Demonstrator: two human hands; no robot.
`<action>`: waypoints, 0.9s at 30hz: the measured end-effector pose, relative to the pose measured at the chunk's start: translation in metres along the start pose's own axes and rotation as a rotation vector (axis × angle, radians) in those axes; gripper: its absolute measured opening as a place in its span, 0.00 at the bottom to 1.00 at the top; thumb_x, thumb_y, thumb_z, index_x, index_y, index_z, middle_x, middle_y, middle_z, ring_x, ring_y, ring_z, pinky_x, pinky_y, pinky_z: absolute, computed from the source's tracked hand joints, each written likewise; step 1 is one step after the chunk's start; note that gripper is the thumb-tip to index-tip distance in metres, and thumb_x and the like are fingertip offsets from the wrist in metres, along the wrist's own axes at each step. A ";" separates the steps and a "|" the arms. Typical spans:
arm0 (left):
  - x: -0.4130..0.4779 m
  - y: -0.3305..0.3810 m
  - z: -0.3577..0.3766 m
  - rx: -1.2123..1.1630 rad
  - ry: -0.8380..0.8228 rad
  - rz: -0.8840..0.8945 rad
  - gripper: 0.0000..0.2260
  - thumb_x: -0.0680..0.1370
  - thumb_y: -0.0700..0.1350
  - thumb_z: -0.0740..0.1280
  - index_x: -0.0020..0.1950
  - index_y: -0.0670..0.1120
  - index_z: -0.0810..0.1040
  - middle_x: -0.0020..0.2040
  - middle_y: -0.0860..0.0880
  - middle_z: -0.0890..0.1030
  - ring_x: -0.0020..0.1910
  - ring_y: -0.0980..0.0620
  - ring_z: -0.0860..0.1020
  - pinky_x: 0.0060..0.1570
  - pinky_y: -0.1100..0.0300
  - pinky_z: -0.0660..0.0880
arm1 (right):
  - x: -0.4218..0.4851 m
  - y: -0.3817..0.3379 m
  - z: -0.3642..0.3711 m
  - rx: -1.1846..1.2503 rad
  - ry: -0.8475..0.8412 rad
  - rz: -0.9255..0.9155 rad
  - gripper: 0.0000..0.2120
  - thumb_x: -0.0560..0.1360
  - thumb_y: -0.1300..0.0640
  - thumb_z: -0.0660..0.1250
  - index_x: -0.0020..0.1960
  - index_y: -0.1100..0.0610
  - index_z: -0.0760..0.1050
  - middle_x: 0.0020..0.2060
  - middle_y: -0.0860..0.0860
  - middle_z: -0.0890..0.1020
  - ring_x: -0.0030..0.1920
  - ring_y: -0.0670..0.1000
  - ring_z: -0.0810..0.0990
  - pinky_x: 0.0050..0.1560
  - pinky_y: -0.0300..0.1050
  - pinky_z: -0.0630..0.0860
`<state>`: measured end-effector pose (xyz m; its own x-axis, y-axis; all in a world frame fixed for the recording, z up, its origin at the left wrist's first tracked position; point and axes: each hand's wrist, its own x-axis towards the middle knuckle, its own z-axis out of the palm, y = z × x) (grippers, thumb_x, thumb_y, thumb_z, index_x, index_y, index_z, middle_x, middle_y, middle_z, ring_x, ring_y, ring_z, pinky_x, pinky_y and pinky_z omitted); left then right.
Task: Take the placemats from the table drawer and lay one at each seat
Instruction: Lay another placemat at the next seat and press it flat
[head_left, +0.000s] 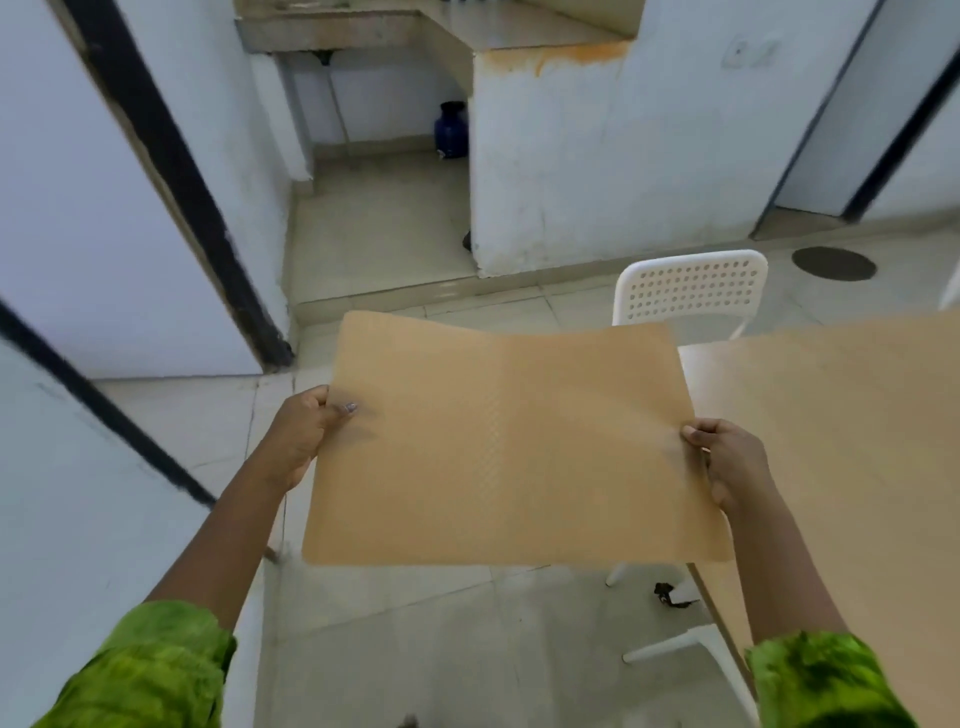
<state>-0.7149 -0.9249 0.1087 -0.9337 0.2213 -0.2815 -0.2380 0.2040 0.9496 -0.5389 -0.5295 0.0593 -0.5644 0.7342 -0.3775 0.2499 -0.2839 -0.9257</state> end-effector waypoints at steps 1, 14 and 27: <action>0.014 0.005 -0.002 0.011 -0.026 0.006 0.06 0.76 0.37 0.64 0.48 0.47 0.78 0.49 0.44 0.81 0.46 0.46 0.79 0.46 0.54 0.78 | -0.002 -0.001 0.007 0.009 0.023 0.005 0.09 0.73 0.67 0.65 0.36 0.57 0.76 0.36 0.53 0.77 0.33 0.49 0.72 0.34 0.41 0.70; 0.209 0.077 0.092 0.100 -0.403 0.065 0.06 0.76 0.35 0.64 0.44 0.45 0.78 0.34 0.47 0.84 0.29 0.52 0.82 0.28 0.61 0.78 | 0.039 -0.005 0.020 0.159 0.461 0.042 0.10 0.74 0.66 0.65 0.35 0.58 0.72 0.35 0.53 0.74 0.34 0.49 0.70 0.35 0.42 0.67; 0.378 0.159 0.310 0.123 -0.753 0.128 0.05 0.76 0.37 0.65 0.46 0.44 0.79 0.39 0.46 0.84 0.30 0.53 0.82 0.29 0.62 0.78 | 0.174 -0.063 -0.034 0.316 0.785 0.078 0.10 0.73 0.66 0.66 0.35 0.55 0.74 0.35 0.51 0.76 0.36 0.49 0.72 0.37 0.42 0.70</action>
<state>-1.0226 -0.5137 0.1102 -0.5076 0.8303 -0.2302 -0.0681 0.2278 0.9713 -0.6262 -0.3629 0.0531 0.1843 0.8873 -0.4227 -0.0323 -0.4244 -0.9049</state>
